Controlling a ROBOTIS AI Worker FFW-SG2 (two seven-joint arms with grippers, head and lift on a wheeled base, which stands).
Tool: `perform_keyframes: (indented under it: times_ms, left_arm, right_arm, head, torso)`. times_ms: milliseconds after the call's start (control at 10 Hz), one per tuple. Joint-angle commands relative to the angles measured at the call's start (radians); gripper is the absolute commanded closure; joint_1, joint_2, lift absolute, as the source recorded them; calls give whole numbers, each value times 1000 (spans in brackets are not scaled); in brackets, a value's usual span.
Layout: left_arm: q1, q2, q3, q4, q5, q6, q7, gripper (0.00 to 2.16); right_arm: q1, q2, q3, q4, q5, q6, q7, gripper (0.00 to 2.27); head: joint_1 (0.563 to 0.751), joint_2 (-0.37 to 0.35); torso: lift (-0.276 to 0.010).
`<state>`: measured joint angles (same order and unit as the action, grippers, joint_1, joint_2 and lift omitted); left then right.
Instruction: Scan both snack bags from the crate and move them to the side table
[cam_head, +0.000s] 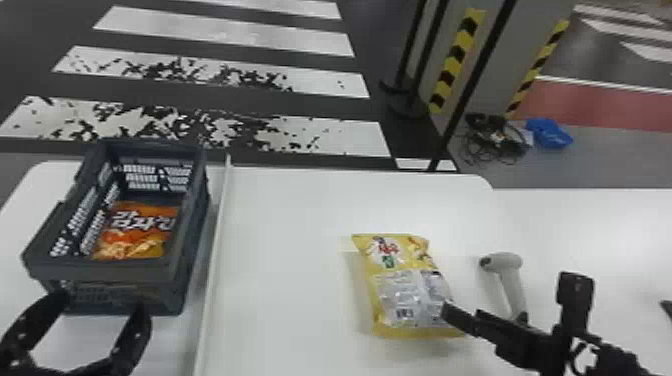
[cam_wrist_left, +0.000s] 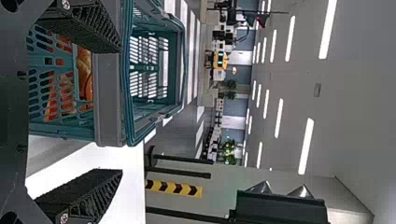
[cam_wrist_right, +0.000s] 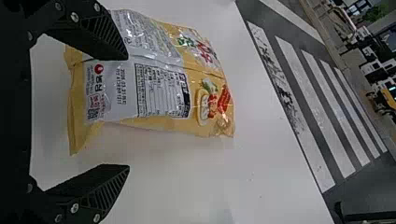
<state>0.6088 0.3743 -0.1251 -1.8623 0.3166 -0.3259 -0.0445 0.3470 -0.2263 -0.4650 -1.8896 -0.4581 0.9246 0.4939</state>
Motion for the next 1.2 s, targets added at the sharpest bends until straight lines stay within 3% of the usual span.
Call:
perform_keyframes:
  times_ms: [0,200,300,400,500,600,1100]
  left_arm:
    - [-1,0,-1,0,-1,0,0,80]
    - [-1,0,-1,0,1,0,0,80]
    - [-1,0,-1,2,-1,3,2,80]
    - [0,0,-1,2,-1,3,3,80]
    - [-1,0,-1,2,-1,3,3,80]
    - [-1,-2,-1,2,-1,3,3,80]
    - [2,-2,-1,-3,1,0,3,80]
  right_arm:
    - [-26,-5,14,44,1,7,12,181]
    - [-62,-16,36,115,7,7,20,265]
    - [-65,-18,36,124,19,7,43,883]
    - [-65,-18,36,121,30,17,43,1767]
    - [-62,-18,26,112,30,26,43,2132]
    - [-56,-18,17,98,29,29,43,2253]
    - [1,5,-80,-95,-39,50,63,2253]
  head:
    - [695,-211]
    - [695,-199]
    - [695,-196]
    - [695,-194]
    - [695,-194]
    - [695,-198]
    - [695,-209]
  torso:
    - [-99]
    - [-99]
    - [-99]
    - [-99]
    - [-99]
    - [-99]
    - [-99]
